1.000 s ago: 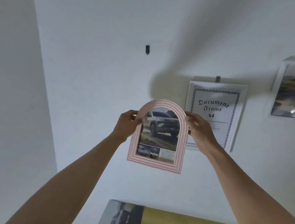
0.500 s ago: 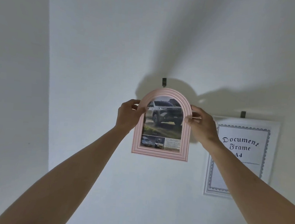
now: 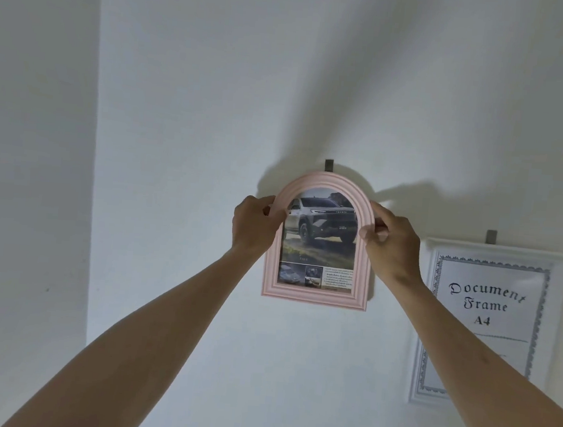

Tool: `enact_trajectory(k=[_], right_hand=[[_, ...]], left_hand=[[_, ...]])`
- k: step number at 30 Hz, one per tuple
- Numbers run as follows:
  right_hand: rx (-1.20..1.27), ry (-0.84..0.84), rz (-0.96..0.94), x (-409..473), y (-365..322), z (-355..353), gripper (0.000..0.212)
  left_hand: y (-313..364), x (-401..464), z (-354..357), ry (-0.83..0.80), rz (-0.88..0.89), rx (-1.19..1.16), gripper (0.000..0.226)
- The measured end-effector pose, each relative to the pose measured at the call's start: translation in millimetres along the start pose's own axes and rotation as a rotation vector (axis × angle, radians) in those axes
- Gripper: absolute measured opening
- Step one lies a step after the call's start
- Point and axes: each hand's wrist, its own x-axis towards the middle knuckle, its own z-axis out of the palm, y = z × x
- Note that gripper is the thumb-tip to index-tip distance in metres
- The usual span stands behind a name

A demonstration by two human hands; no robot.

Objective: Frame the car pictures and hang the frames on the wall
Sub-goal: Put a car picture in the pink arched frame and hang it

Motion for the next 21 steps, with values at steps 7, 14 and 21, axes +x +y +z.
enact_trajectory(k=[7,14,21], right_hand=[[-0.178,-0.007,-0.101,-9.7,6.9,8.4,0.065],[-0.16,-0.028,-0.114,-4.6,14.4,8.4,0.058],[-0.158,-0.04,-0.119,-4.3,16.1,8.4,0.055]], left_hand=[[-5.0,-0.2,-0.8,0.017,0.02,-0.022,0.016],[-1.3,-0.2,-3.3,0.01,-0.029,-0.182,0.038],[-1.2,-3.7,-4.0,0.002,-0.018,-0.119,0.045]])
